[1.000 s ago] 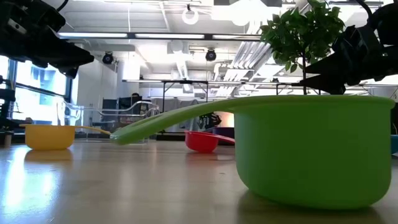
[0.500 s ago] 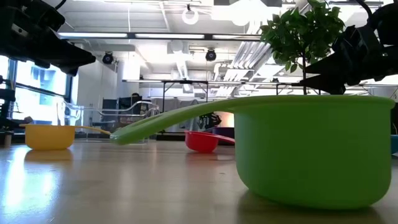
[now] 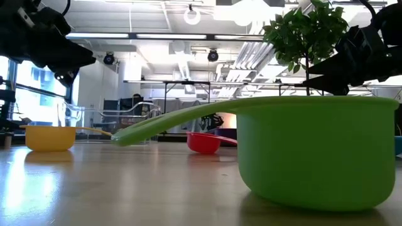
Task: Nest measuring cups in basket
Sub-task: Move the orange measuring cup to the bottom center of the table
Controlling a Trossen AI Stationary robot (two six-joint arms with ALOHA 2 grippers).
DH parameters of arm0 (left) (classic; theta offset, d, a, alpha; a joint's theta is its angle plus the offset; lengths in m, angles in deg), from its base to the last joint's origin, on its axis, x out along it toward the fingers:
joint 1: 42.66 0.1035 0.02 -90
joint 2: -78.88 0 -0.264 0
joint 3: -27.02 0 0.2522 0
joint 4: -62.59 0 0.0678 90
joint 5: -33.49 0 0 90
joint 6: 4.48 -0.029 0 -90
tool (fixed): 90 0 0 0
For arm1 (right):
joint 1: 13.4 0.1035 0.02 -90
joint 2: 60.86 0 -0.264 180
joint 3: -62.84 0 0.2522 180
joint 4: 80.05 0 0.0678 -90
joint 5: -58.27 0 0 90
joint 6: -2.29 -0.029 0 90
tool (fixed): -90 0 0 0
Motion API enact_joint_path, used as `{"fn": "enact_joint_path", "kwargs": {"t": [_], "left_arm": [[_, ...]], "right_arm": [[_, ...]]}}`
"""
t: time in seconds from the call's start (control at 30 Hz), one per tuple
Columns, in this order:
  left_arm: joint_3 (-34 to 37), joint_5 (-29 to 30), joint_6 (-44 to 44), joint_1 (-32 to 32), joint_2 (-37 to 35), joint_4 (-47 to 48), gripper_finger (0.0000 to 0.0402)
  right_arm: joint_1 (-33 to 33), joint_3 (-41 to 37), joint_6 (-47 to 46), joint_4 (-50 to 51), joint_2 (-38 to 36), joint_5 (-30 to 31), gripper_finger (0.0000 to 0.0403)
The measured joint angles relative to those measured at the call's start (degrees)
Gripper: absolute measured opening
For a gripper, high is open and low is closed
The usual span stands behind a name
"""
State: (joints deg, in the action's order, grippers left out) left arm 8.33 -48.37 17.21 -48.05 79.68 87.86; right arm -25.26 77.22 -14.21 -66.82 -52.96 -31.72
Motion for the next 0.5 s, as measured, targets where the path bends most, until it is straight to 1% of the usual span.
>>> {"fn": "enact_joint_path", "kwargs": {"t": [0.17, 0.23, 0.33, 0.5], "left_arm": [[0.0, -0.53, 17.02, -0.01, 0.0, -4.23, 0.0062], [-0.01, -1.68, 20.65, -0.04, 0.0, -7.54, 0.0062], [-1.18, -2.02, 22.22, -0.07, 0.01, -12.34, 0.0062], [-7.95, 1.53, 19.13, -0.07, 1.69, -12.46, 0.0062]], "right_arm": [[0.0, 0.0, 0.0, 0.01, 0.02, 0.0, 0.0234], [0.0, -0.02, 0.0, 0.0, 0.0, -0.02, 0.0234], [0.0, 0.0, 0.0, 0.0, 0.02, -0.02, 0.0234], [0.0, 0.0, 0.0, 0.01, 0.01, -0.01, 0.0234]]}}
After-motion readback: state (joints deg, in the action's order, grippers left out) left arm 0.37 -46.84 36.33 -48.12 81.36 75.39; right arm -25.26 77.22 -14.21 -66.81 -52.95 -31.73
